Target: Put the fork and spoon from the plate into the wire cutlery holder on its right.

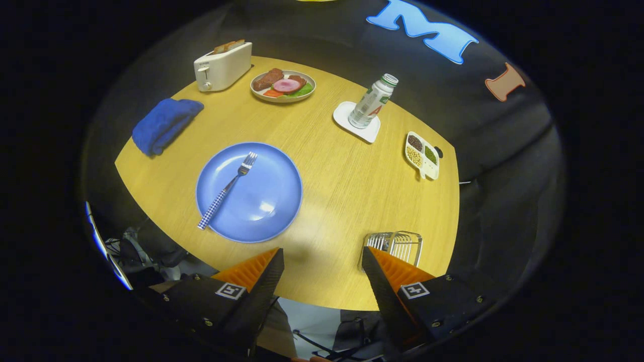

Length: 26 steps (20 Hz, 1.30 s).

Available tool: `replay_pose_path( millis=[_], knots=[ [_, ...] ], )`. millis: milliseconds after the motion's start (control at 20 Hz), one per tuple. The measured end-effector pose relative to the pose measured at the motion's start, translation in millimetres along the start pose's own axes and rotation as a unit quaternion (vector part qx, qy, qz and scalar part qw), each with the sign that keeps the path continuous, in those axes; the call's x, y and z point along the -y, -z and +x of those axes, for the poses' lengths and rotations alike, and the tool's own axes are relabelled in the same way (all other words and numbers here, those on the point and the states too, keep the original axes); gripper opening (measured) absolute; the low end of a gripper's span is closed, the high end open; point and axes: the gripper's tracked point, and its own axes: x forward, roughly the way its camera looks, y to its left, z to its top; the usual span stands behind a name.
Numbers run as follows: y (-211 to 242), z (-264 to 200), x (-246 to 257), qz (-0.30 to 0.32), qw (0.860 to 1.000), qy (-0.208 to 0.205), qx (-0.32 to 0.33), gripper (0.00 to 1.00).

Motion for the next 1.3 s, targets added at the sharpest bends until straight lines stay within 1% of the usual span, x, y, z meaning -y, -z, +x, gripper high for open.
replay_pose_path(
  millis=[150,350,500,700,950,1050,1150,1300],
  knots=[
    [-6,2,-14,0.006,1.000,-0.009,0.016,0.96],
    [-22,7,-38,0.037,0.998,-0.022,0.048,0.96],
    [-34,14,-64,0.065,0.994,-0.052,0.065,0.96],
    [-41,24,-91,0.081,0.992,-0.068,0.066,0.96],
    [-43,38,-124,0.086,0.992,-0.080,0.051,0.96],
    [-42,44,-132,0.092,0.991,-0.084,0.045,0.96],
    [-40,52,-134,0.100,0.991,-0.080,0.038,0.96],
    [-37,68,-140,0.129,0.988,-0.080,0.030,0.96]
  ],
)
